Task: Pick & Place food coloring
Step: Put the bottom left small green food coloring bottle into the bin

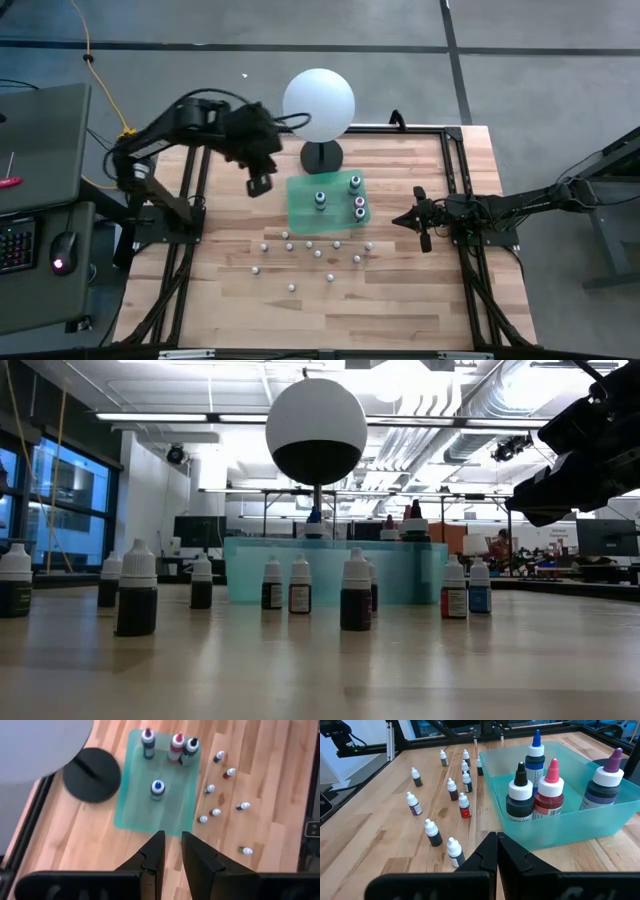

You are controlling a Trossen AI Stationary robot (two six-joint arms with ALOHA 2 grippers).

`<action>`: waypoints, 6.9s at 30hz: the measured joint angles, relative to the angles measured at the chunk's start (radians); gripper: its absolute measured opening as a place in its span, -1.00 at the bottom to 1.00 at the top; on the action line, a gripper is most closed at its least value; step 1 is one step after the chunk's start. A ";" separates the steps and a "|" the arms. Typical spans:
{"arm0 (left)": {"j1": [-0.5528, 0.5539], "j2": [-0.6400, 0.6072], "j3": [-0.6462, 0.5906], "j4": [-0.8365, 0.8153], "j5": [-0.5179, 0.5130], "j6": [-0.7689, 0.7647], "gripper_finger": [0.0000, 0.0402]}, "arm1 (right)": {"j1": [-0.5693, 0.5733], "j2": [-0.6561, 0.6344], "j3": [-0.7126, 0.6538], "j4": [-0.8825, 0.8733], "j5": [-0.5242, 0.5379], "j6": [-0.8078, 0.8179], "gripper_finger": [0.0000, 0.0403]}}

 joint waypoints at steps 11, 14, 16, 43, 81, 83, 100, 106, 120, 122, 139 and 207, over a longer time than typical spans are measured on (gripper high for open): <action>-0.169 -0.331 -0.622 0.235 -0.097 -0.430 -0.69 | 0.000 0.000 0.000 0.000 0.000 0.000 -1.00; -0.216 -0.393 -0.788 0.317 -0.097 -0.552 -0.69 | 0.000 0.000 0.000 0.000 0.000 0.000 -1.00; -0.247 -0.417 -0.878 0.353 -0.089 -0.626 -0.69 | 0.000 0.000 0.000 0.000 0.000 0.000 -1.00; -0.766 -0.408 -1.364 0.923 -0.046 -0.719 -0.63 | 0.000 0.000 0.000 0.000 0.000 0.000 -1.00; -0.762 -0.147 -1.364 0.985 -0.146 -0.524 0.14 | 0.000 0.000 0.000 0.000 0.000 0.000 -1.00; -0.762 -0.144 -1.364 0.994 -0.152 -0.525 0.14 | 0.000 0.000 0.000 0.000 0.000 0.000 -1.00; -0.762 -0.143 -1.364 1.008 -0.151 -0.552 0.00 | 0.000 0.000 0.000 0.000 0.000 0.000 -1.00; -0.762 -0.143 -1.364 1.010 -0.148 -0.552 -0.11 | 0.000 0.000 0.000 0.000 0.000 0.000 -1.00; -0.762 -0.143 -1.364 1.013 -0.143 -0.552 -0.16 | 0.000 0.000 0.000 0.000 0.000 0.000 -1.00; -0.762 -0.143 -1.364 1.014 -0.143 -0.552 -0.16 | 0.000 0.000 0.000 0.000 0.000 0.000 -1.00; -0.762 -0.143 -1.364 1.014 -0.147 -0.557 -0.16 | 0.000 0.000 0.000 0.000 0.000 0.000 -1.00; -0.639 -0.571 -1.277 1.222 -0.588 -0.424 -0.79 | 0.000 0.000 0.000 0.000 0.000 0.000 -1.00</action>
